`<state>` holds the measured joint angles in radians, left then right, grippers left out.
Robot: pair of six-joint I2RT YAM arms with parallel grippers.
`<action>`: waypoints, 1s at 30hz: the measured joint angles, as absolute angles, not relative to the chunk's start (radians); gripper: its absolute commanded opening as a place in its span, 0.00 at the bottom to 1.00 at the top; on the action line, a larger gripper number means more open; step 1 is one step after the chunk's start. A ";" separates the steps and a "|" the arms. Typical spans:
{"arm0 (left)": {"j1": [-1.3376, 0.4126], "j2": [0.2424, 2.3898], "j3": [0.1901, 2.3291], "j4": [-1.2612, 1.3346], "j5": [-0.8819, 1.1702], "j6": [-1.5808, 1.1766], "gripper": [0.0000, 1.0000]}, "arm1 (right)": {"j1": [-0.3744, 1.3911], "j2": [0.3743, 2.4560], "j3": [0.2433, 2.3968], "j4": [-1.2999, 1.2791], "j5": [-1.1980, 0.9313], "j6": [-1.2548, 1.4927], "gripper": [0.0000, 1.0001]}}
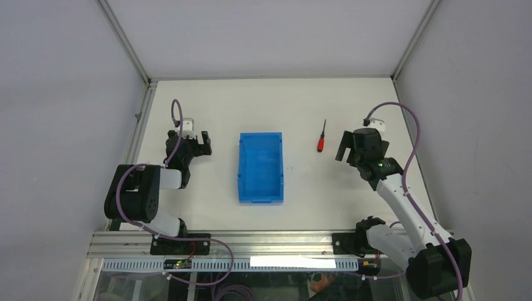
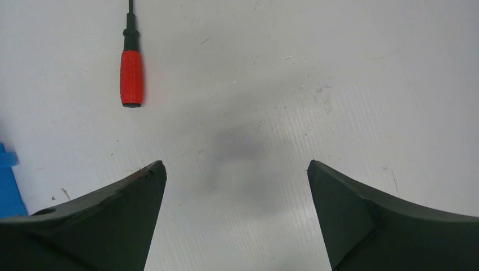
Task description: Put the screwdriver in the bin
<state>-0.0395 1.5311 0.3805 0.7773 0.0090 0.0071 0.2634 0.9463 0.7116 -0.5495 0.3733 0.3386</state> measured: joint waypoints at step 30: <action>-0.039 1.531 0.381 0.777 0.009 0.007 0.99 | 0.263 1.876 1.403 -0.669 0.203 0.389 0.87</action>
